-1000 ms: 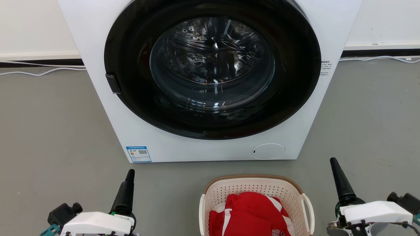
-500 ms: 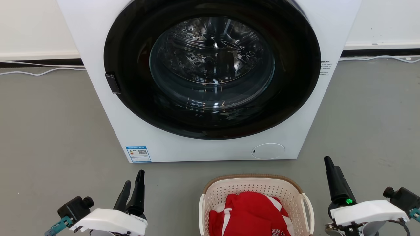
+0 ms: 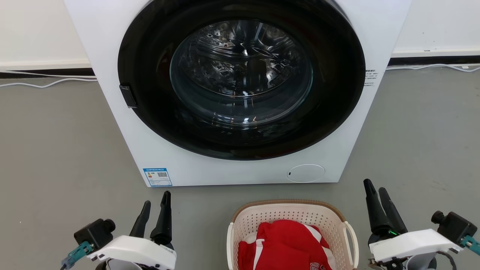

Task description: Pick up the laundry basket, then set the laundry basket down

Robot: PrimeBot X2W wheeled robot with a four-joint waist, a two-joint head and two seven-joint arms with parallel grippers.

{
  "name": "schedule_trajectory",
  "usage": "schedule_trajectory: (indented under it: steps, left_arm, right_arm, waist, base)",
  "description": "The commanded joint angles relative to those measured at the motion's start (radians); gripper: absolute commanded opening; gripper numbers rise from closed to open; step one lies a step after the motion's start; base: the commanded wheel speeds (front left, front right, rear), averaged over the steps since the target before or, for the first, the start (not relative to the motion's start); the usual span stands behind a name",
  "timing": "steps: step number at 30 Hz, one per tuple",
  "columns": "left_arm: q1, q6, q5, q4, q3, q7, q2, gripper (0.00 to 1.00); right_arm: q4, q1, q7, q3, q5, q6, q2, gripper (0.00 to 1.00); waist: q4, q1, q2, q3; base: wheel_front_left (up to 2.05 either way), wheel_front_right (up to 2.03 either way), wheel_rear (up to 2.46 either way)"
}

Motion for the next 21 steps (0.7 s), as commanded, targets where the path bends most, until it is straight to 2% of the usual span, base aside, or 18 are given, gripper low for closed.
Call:
schedule_trajectory:
  steps: [1, 21]
  left_arm:
    - [-0.056, 0.007, 0.043, -0.036, 0.011, -0.016, 0.008, 1.00]
    - [-0.062, 0.040, 0.270, -0.068, -0.027, -0.077, 0.011, 1.00]
  right_arm:
    - [-0.034, -0.051, -0.020, 0.022, -0.037, 0.000, -0.015, 1.00]
    - [-0.050, -0.060, -0.082, 0.062, -0.249, 0.000, -0.030, 1.00]
  waist:
    - [0.000, -0.0001, 0.0000, 0.000]
    - [-0.006, -0.0001, 0.0000, 0.005]
  base:
    - [0.00, 0.00, 0.00]
    - [0.00, 0.00, 0.00]
